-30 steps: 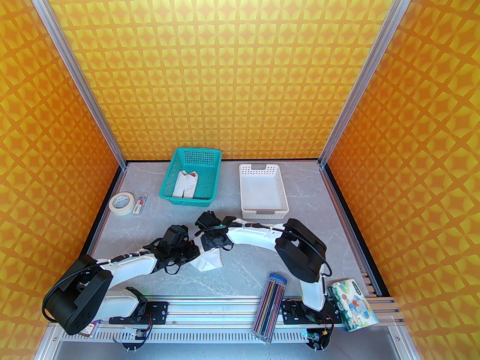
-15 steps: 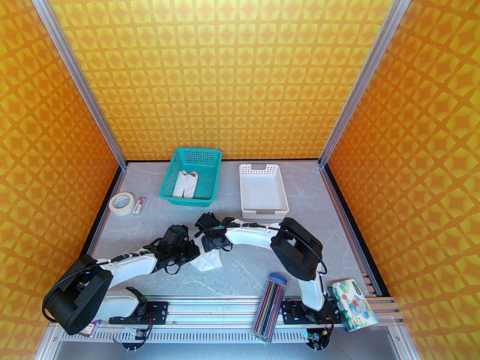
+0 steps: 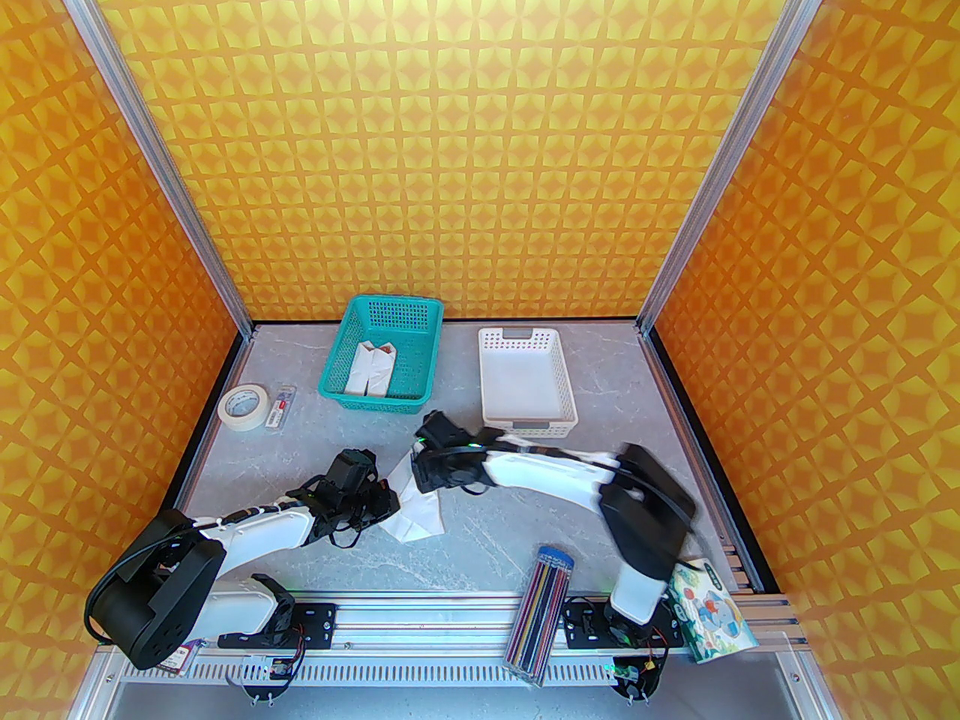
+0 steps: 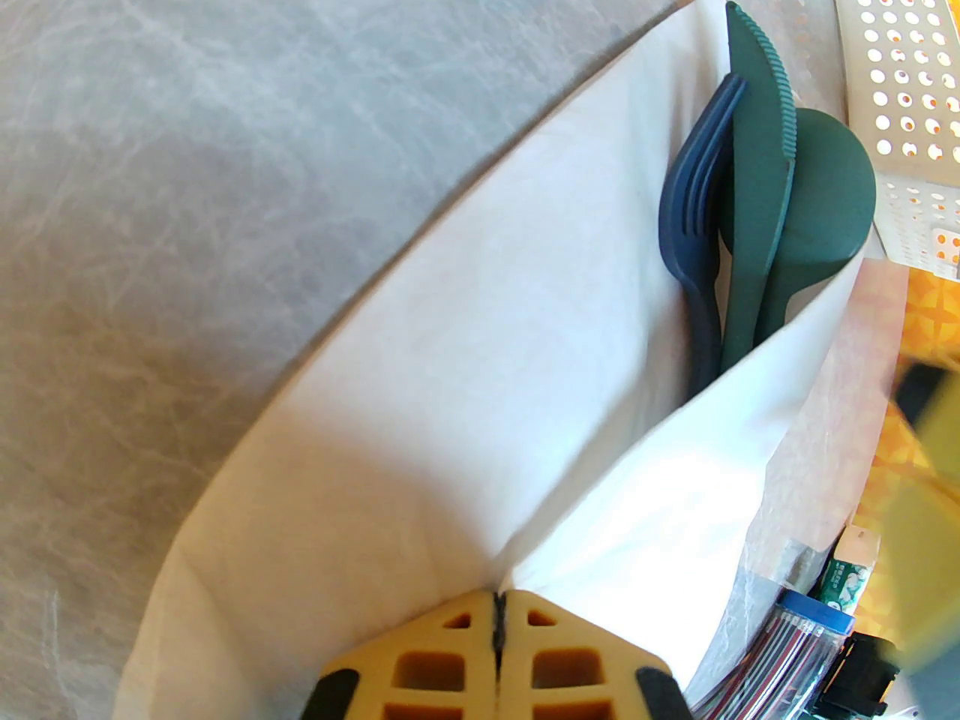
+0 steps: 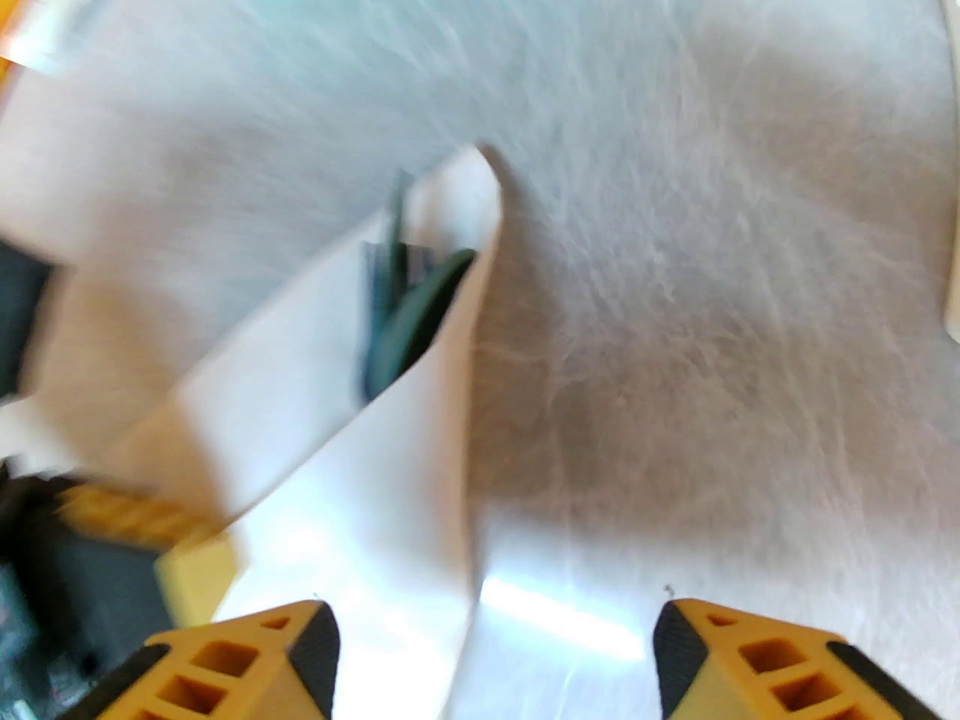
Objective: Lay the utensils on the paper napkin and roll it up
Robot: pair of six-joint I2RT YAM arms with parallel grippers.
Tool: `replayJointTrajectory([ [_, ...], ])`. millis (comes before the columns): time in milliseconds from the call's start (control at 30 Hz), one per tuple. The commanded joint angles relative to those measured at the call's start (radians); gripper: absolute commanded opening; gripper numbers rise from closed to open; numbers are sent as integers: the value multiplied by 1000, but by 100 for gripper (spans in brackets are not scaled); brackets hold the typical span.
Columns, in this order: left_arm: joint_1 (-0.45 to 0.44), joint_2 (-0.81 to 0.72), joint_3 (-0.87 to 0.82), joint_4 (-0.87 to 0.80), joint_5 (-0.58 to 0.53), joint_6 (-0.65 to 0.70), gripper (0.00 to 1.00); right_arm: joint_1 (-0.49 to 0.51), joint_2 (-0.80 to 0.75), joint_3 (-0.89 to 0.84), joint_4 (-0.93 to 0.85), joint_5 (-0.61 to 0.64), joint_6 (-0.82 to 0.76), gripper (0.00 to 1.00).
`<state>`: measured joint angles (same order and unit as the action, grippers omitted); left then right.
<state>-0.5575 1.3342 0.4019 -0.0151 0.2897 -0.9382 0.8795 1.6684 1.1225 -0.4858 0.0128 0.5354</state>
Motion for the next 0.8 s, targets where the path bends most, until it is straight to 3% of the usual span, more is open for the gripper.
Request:
replayJointTrajectory([
  [0,4,5,-8,-126,-77,21,0,-31,-104,-106,108,-177,23,56],
  [167,3,7,0,-128,-80,29,0,-44,-185,-243,256,-389,92,16],
  [267,4,8,5,-130,-82,40,0,-41,-180,-326,399,-477,179,0],
  [767,3,32,25,-137,-84,52,0,15,-33,-393,466,-484,230,0],
])
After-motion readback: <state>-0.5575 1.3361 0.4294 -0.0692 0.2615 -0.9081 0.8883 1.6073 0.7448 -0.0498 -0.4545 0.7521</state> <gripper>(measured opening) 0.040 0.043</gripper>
